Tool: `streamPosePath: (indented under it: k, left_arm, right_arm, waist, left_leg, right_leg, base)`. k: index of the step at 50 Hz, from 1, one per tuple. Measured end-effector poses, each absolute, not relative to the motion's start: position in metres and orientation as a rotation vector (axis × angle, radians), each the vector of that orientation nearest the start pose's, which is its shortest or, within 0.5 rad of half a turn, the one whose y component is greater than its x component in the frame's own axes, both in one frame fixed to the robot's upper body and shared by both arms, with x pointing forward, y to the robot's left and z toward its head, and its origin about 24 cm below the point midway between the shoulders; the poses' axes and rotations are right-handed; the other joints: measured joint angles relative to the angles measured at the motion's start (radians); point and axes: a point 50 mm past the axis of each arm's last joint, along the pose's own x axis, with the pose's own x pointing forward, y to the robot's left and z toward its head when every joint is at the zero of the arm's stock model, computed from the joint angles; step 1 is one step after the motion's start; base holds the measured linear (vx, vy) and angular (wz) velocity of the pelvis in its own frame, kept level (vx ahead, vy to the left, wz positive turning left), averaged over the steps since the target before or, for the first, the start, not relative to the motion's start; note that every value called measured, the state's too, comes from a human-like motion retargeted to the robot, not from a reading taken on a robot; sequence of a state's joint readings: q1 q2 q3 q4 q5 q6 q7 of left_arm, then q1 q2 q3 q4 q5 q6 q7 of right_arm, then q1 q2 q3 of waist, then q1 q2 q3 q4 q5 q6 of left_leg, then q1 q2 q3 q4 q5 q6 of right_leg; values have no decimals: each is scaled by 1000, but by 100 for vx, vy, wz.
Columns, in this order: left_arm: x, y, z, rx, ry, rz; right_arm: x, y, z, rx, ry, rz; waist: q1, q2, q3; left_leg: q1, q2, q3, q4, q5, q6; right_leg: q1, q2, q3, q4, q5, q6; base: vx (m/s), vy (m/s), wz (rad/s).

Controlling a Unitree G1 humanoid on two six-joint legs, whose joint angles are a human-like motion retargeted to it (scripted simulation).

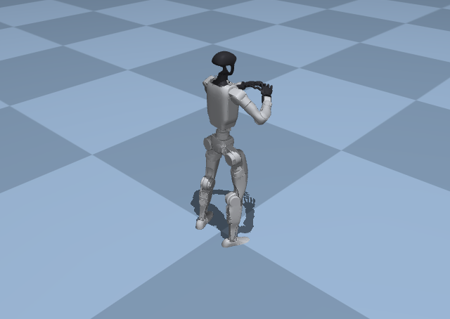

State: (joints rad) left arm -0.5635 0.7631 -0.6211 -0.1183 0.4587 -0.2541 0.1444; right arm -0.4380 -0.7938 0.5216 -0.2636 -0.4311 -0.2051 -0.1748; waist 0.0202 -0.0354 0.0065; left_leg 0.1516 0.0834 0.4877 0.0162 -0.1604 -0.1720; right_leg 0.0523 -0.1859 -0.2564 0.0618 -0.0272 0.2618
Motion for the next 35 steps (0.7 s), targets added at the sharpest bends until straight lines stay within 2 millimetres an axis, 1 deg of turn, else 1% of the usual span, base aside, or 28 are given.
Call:
streamPosePath:
  k: [2, 5, 7, 11, 15, 18, 20, 22, 25, 29, 32, 35]
  left_arm:
    - [278, 99, 167, 1174, -875, -533]
    - [283, 94, 166, 1183, -877, -523]
    - [291, 89, 166, 1196, -874, -513]
    - [314, 66, 171, 1229, -865, -503]
    - [335, 35, 178, 1275, -834, -521]
    - [349, 12, 183, 1319, -797, -531]
    - [357, 1, 186, 1354, -774, -526]
    - [365, -6, 190, 1395, -754, -507]
    - [376, -8, 196, 1461, -731, -463]
    - [389, 2, 204, 1531, -692, -402]
    - [394, 12, 211, 1541, -672, -365]
    - [394, 22, 219, 1501, -682, -336]
  right_arm:
    - [255, -123, 176, -1102, -865, 411]
    - [250, -136, 174, -1121, -848, 349]
    - [250, -146, 173, -1151, -833, 301]
    - [256, -164, 172, -1238, -791, 212]
    - [271, -178, 174, -1324, -719, 161]
    - [289, -184, 177, -1371, -657, 131]
    - [303, -186, 181, -1395, -622, 111]
    - [318, -185, 186, -1413, -598, 94]
    - [338, -178, 193, -1433, -578, 87]
    - [357, -162, 201, -1455, -573, 114]
    - [363, -150, 208, -1464, -588, 145]
    - [361, -141, 216, -1466, -627, 168]
  waist:
    - [-32, 7, 6]
    - [-76, 15, 14]
    - [-102, 17, 19]
    - [-148, 21, 27]
    - [-190, 22, 25]
    - [-219, 21, 21]
    - [-237, 20, 19]
    - [-252, 19, 17]
    - [-271, 18, 17]
    - [-282, 16, 18]
    - [-277, 15, 20]
    - [-260, 12, 20]
  left_leg:
    - [6, 8, 25, 1, -1, -1]
    - [15, 19, 61, 0, -1, -5]
    - [20, 25, 82, -2, 0, -8]
    - [30, 34, 117, -9, 3, -15]
    - [36, 36, 147, -14, 3, -19]
    - [40, 35, 167, -16, 2, -19]
    - [43, 33, 180, -16, 0, -18]
    - [46, 32, 194, -15, -2, -17]
    - [51, 32, 213, -13, -4, -17]
    - [56, 36, 234, -8, -6, -16]
    - [57, 41, 241, -5, -5, -16]
    - [56, 46, 240, -3, -5, -15]
  right_leg:
    - [-11, 11, 24, 2, 3, 0]
    - [-26, 29, 57, 5, 7, 0]
    - [-35, 40, 76, 6, 10, 0]
    - [-49, 58, 107, 6, 17, 0]
    - [-60, 69, 134, 2, 25, 0]
    - [-67, 72, 153, -2, 31, 0]
    - [-71, 73, 167, -4, 35, 0]
    - [-74, 75, 180, -8, 39, 0]
    - [-77, 78, 198, -14, 46, 0]
    - [-76, 86, 215, -26, 56, 0]
    - [-74, 93, 220, -36, 63, 0]
    - [-70, 97, 216, -43, 66, 0]
  base:
    - [-2, -6, -68]
    - [-3, -6, -62]
    - [-3, -6, -54]
    - [-3, -4, -45]
    - [-3, -2, -38]
    - [-3, 1, -35]
    - [-3, 1, -36]
    - [-2, 1, -36]
    - [-2, 0, -35]
    - [-1, -2, -29]
    - [0, -1, -7]
    - [0, 0, 0]
